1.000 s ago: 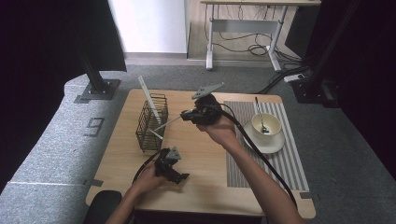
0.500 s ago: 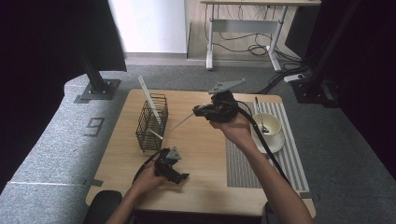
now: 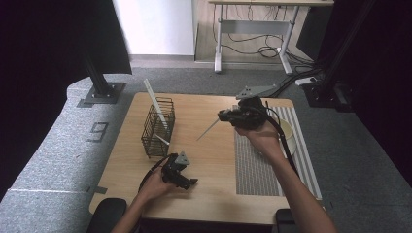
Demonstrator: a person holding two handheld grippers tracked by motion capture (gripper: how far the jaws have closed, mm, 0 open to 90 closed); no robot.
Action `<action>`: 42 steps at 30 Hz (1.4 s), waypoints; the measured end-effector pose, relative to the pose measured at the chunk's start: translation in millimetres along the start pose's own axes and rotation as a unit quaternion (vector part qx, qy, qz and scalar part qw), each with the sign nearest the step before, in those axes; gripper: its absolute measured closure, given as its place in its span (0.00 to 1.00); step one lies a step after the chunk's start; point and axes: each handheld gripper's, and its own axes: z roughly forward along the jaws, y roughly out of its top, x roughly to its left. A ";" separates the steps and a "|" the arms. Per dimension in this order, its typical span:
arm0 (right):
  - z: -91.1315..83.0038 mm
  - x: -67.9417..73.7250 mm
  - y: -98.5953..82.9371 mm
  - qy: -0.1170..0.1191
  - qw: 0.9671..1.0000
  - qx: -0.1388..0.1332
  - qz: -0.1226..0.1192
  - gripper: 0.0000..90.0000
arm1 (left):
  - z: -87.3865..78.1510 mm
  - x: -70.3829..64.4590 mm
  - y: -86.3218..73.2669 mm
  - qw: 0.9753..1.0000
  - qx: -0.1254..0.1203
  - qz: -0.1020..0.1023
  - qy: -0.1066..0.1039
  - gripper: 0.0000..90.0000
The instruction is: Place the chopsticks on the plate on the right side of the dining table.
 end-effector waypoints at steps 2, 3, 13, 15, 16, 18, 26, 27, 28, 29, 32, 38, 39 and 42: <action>-2.6 -0.7 -3.6 -0.003 1.000 0.003 0.001 0.91 | -2.2 -0.7 2.1 1.000 -0.009 -0.002 0.001 0.11; -4.3 -1.2 -7.5 -0.005 1.000 0.007 0.001 0.91 | -4.2 -1.1 3.6 1.000 -0.014 -0.001 0.001 0.11; -3.7 1.3 -31.1 -0.001 1.000 0.021 0.003 0.92 | -22.6 -7.2 20.0 0.997 -0.074 0.017 -0.010 0.23; -1.7 2.3 -36.3 0.002 1.000 0.028 0.004 0.92 | -25.0 -8.6 23.0 0.996 -0.085 0.020 -0.014 0.27; -1.7 2.3 -36.3 0.002 1.000 0.028 0.004 0.92 | -25.0 -8.6 23.0 0.996 -0.085 0.020 -0.014 0.29; 0.7 3.9 -41.3 0.007 0.999 0.033 0.006 0.92 | -26.9 -10.2 25.6 0.995 -0.095 0.023 -0.019 0.32; 15.2 12.1 -57.3 0.036 0.998 0.048 0.013 0.92 | -31.3 -17.8 35.6 0.991 -0.125 0.039 -0.038 0.48; 17.1 13.4 -58.3 0.039 0.998 0.050 0.013 0.92 | -31.3 -18.1 36.0 0.990 -0.127 0.039 -0.040 0.50; 17.1 13.4 -58.3 0.039 0.998 0.050 0.013 0.92 | -31.3 -18.1 36.0 0.990 -0.127 0.039 -0.040 0.51; 20.7 16.4 -59.9 0.045 0.997 0.054 0.014 0.92 | -31.5 -18.9 36.9 0.989 -0.132 0.040 -0.046 0.54; 24.3 19.5 -61.2 0.051 0.997 0.060 0.014 0.92 | -31.8 -19.5 37.4 0.989 -0.135 0.040 -0.050 0.59; 34.9 26.6 -64.1 0.063 0.995 0.072 0.019 0.92 | -31.3 -20.7 37.1 0.987 -0.143 0.046 -0.059 0.74; 36.2 26.8 -64.3 0.064 0.995 0.073 0.020 0.92 | -31.2 -21.0 37.1 0.987 -0.143 0.047 -0.059 0.76; 38.7 26.8 -64.6 0.068 0.995 0.073 0.024 0.92 | -31.3 -22.1 37.4 0.986 -0.145 0.051 -0.060 0.82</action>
